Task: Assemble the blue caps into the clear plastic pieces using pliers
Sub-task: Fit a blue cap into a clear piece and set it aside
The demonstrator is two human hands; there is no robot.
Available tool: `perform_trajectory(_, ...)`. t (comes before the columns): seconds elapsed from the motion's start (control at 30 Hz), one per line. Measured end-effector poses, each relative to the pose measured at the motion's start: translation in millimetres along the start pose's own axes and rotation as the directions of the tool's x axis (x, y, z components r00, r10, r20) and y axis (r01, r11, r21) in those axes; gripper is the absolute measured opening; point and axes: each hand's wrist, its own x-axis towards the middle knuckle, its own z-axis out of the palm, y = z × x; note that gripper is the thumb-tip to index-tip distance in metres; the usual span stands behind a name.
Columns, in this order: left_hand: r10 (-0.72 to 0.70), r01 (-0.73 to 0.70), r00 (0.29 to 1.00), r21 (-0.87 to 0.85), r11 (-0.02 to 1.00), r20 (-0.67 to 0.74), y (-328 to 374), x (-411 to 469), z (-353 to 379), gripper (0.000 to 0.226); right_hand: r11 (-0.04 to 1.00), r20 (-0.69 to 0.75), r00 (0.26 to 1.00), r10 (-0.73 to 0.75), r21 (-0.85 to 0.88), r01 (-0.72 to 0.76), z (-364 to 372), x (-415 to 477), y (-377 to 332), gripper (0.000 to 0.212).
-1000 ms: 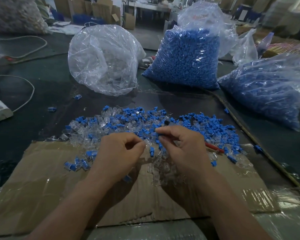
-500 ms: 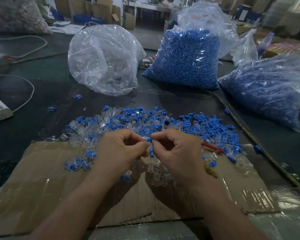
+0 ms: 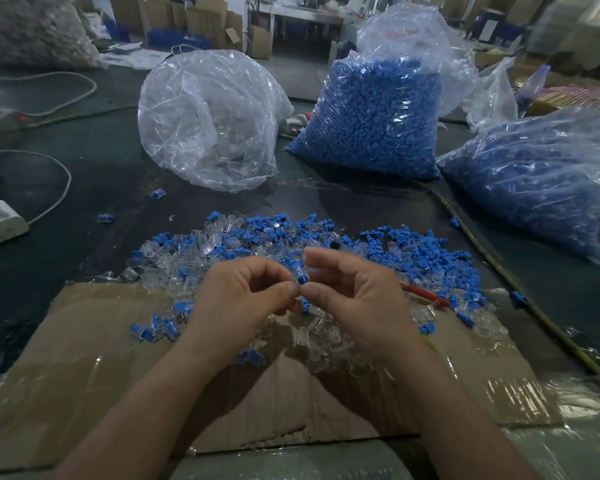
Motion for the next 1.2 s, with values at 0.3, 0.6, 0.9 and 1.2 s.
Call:
perform_trajectory(0.3, 0.011, -0.012, 1.000, -0.080, 0.997, -0.019, 1.9, -1.8, 2.0, 0.009, 0.992, 0.036, 0.999, 0.000, 0.124, -0.005, -0.8, 0.6, 3.7, 0.025)
perform_trajectory(0.6, -0.135, 0.138, 0.990, -0.203, 0.969, 0.029, 1.0, 2.2, -3.5, 0.007, 0.994, 0.100, 0.995, 0.003, 0.111, -0.014, 2.2, -0.6, 5.6, 0.026)
perform_trajectory(0.9, -0.283, 0.293, 0.956, -0.318, 0.902, 0.079, 2.9, 1.7, -7.0, 0.001, 0.982, 0.055, 0.982, -0.183, 0.066, 0.179, 2.6, -0.6, 10.9, 0.029)
perform_trajectory(1.2, -0.316, 0.349, 0.937, -0.328, 0.878, 0.151, 3.0, 4.2, -9.1, 0.008, 0.850, 0.032, 0.892, -0.452, -0.289, 0.441, 3.9, 2.0, 13.7, 0.022)
